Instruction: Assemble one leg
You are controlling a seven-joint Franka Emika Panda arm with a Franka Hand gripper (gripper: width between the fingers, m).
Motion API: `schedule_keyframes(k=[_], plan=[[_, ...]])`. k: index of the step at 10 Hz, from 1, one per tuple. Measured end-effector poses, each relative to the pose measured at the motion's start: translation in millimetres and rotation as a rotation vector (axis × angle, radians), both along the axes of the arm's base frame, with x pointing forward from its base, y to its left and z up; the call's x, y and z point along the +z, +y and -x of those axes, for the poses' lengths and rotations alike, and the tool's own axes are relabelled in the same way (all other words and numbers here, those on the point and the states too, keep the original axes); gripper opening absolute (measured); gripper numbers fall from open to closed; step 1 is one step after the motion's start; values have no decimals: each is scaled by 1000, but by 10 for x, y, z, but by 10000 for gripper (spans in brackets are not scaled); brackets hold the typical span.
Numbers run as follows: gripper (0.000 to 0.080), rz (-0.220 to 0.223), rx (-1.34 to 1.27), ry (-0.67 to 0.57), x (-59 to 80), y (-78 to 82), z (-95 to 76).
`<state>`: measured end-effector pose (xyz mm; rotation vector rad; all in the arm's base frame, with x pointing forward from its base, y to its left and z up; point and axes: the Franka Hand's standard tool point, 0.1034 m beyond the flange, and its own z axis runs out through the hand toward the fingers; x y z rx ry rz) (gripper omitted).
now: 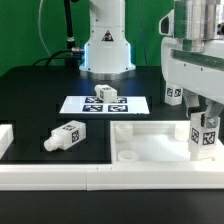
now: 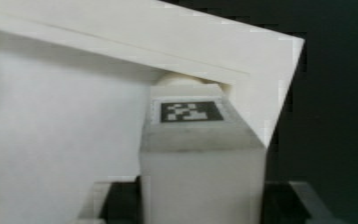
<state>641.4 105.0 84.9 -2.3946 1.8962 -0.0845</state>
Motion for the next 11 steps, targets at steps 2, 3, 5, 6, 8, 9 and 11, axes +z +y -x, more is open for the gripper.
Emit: schedule_keyframes(k=[2,3,5,6,8,9,11], plan=[[344,10,70,-5,-2,1,-2],[537,32,254,-16,-4,2,-7],[615,67,612,-29,4,48,-23],[642,74,694,-31,1,69,-17],[648,86,795,-34,0,46,-20],[648,98,891,-35,-3,45,-19],[649,136,1150,-30,-28,56,-12]])
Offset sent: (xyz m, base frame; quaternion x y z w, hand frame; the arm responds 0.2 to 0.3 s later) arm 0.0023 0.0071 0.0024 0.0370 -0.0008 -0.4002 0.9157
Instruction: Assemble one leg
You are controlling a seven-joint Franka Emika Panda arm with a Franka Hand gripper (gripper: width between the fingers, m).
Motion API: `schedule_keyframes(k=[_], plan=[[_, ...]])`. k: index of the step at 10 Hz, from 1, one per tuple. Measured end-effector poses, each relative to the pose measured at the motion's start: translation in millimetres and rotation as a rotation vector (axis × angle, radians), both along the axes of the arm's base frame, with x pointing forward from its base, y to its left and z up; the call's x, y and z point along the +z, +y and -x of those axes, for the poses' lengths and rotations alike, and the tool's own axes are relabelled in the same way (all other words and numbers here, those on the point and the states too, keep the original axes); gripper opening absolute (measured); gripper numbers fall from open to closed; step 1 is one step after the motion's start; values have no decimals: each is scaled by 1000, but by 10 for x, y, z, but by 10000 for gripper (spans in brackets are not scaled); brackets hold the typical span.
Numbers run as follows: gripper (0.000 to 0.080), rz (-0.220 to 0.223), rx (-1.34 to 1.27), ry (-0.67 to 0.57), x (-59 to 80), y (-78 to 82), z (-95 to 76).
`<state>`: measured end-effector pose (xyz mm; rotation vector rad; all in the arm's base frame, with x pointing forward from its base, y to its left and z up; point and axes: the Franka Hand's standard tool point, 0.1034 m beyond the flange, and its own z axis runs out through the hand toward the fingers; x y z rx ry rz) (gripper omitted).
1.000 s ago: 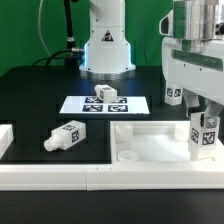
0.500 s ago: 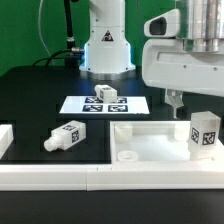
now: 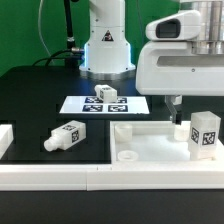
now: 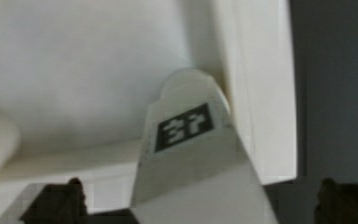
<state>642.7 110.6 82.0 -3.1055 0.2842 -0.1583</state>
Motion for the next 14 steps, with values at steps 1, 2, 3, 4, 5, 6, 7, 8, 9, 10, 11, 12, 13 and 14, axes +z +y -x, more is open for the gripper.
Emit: schedule_keyframes(k=[1,2,3,4,5,6,7,8,9,10,11,12,13,14], plan=[[649,-4,-39,0,1,-4,-1],[649,-5,-52,0,1,-4,-1],[556,-5,-55,0,0,-4,-1],[556,-12,-121,1,0,-2,-1],[383,-19,-184,1,0,-1,-1],[285,-26,-254,2,0,0,-1],[285,-33,-335,3,0,-1,0],[285,-41,-426,4,1,-4,1],[285,-51,-559,5,2,-9,4],[285,-69,-723,11,1,-21,9],[285,-96,-942,28,1,-23,20],[285,-116,-1159,43,6,-23,13],[287,-147,-1363,54,-22,-41,14],[287,-159,-1433,58,-25,-44,19]])
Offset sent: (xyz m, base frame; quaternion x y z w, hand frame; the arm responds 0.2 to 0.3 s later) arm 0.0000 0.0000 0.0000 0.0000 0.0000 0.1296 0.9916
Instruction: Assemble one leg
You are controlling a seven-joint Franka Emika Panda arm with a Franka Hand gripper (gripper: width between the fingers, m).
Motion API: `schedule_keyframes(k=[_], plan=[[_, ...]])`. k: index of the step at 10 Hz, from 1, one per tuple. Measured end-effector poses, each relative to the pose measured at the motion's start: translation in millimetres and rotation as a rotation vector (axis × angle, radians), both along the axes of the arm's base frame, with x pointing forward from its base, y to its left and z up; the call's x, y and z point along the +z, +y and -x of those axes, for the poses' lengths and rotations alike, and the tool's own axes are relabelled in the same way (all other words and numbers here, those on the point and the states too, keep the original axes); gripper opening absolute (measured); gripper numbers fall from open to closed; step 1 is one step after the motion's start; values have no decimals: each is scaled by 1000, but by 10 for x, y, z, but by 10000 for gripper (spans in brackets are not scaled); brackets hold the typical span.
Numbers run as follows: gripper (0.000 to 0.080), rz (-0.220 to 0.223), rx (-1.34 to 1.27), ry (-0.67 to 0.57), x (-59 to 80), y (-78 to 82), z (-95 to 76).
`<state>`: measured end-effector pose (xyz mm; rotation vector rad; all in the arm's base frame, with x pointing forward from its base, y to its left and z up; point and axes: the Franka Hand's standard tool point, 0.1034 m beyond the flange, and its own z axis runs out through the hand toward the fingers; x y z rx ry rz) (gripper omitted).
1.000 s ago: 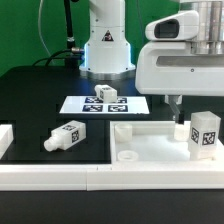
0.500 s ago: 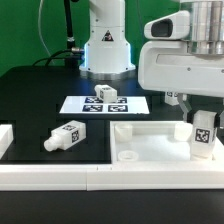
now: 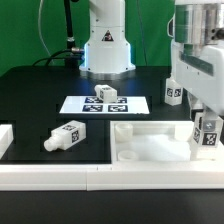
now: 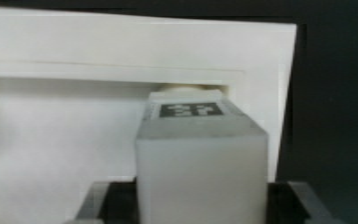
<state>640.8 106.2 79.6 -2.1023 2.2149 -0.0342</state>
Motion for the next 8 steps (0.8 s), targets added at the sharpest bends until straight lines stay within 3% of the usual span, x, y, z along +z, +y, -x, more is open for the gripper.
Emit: schedule_keyframes(k=[2,3,4,5,8], plan=[[330,5,53,-2,-5,0,1],[521,5,57,-2,-6,0,1],[521,29,273,-13,2,-16,-13],[625,47,470,-27,8,-16,-33],[644,75,748,-57,-31,-5,-23]])
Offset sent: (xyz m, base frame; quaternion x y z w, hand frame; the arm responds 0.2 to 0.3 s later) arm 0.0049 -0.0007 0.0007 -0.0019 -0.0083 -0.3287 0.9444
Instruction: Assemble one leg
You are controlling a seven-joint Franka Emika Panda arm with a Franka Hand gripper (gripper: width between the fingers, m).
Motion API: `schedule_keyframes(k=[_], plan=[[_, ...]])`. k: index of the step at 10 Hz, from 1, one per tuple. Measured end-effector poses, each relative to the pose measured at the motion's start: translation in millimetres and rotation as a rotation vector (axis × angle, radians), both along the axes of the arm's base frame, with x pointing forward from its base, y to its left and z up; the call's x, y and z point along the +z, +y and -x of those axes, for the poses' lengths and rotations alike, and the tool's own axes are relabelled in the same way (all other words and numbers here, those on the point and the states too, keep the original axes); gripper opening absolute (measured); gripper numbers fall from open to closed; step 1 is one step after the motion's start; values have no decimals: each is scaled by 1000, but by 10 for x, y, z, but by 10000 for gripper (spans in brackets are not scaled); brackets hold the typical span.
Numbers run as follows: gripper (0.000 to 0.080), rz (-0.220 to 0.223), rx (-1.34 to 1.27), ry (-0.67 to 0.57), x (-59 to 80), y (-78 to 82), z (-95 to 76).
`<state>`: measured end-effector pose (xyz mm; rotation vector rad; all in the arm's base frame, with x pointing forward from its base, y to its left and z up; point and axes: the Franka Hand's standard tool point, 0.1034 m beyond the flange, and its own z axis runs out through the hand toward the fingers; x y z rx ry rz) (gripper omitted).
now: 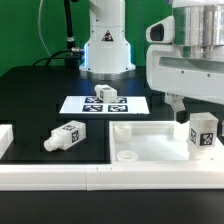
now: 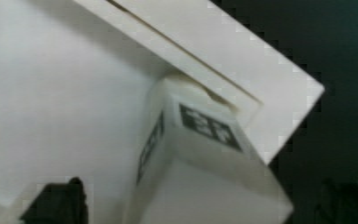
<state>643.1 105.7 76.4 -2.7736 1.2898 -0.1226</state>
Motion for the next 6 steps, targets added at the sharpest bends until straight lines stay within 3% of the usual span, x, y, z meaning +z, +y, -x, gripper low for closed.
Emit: schedule_keyframes(k=[3,5,6], plan=[[649,36,258,-6,-3,-6,3],[649,76,666,-1,-36,-9,43],[649,85,680,-18,-41,-22,54]])
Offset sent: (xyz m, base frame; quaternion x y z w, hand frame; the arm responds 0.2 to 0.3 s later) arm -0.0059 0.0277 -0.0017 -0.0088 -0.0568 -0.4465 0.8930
